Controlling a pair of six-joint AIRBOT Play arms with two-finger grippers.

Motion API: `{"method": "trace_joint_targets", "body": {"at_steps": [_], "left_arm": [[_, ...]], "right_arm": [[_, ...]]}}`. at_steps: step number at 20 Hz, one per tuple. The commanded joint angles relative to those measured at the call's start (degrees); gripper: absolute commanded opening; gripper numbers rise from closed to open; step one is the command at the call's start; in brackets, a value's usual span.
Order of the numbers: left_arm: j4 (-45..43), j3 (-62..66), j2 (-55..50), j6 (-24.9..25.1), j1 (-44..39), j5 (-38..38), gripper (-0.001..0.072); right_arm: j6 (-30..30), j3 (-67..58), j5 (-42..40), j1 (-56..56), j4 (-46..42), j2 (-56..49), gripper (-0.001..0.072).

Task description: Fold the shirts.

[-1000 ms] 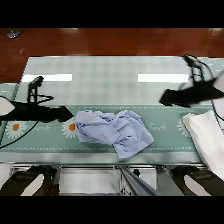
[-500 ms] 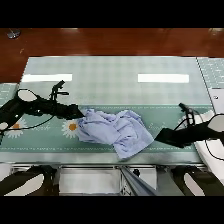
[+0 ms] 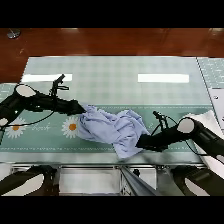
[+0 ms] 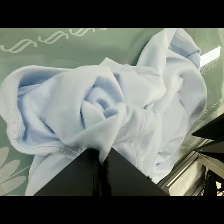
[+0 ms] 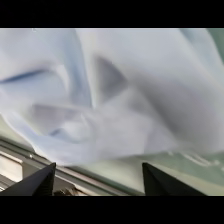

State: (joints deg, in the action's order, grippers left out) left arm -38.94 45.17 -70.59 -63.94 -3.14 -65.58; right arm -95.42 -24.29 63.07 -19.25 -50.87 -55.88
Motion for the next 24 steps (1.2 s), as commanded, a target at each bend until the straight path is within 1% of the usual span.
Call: {"method": "trace_joint_targets", "body": {"at_steps": [1,7,8,9,10,11,13,14,16,18,20,22,24], "left_arm": [[0.2,0.2,0.0,0.3,-0.1,0.0,0.0020],[0.2,0.2,0.0,0.3,-0.1,0.0,0.0020],[0.2,0.2,0.0,0.3,-0.1,0.0,0.0020],[0.2,0.2,0.0,0.3,-0.1,0.0,0.0020],[0.2,0.2,0.0,0.3,-0.1,0.0,0.0020],[0.2,0.2,0.0,0.3,-0.1,0.1,0.0020],[0.2,1.5,0.2,0.3,0.1,-0.1,0.0020],[0.6,3.3,0.8,0.3,0.5,-0.5,0.0020],[3.1,9.7,3.4,0.3,2.0,-0.6,0.0020],[4.9,18.9,6.5,0.3,3.3,0.7,0.0020],[4.2,28.9,9.4,0.4,4.0,3.9,0.0020],[-0.2,38.8,11.4,0.1,5.2,5.2,0.0020],[-1.4,47.6,13.3,-1.9,6.2,4.9,0.0020]], "right_arm": [[0.1,0.1,-8.4,-2.0,4.9,-4.5,0.0612],[1.7,0.1,-18.9,-2.0,13.5,-7.9,0.0607],[2.0,-0.2,-20.6,-2.0,14.5,-8.0,0.0533],[2.8,-0.8,-21.5,-2.0,14.6,-8.0,0.0407],[4.4,-1.6,-21.7,-2.0,14.6,-8.0,0.0230],[7.1,-2.8,-21.4,-2.0,14.6,-7.9,0.0029],[11.0,-6.7,-19.2,-1.0,13.3,-7.9,0.0026],[11.4,-10.7,-16.5,0.4,10.4,-7.9,0.0026],[10.7,-22.7,-9.8,3.8,1.5,-7.9,0.0026],[7.8,-39.1,-3.9,6.9,-8.5,-7.9,0.0025],[6.4,-57.0,-0.2,8.6,-16.4,-7.9,0.0025],[6.3,-73.9,3.2,9.4,-19.5,-7.7,0.0025],[7.3,-88.0,7.4,8.9,-19.3,-7.7,0.0026]]}}
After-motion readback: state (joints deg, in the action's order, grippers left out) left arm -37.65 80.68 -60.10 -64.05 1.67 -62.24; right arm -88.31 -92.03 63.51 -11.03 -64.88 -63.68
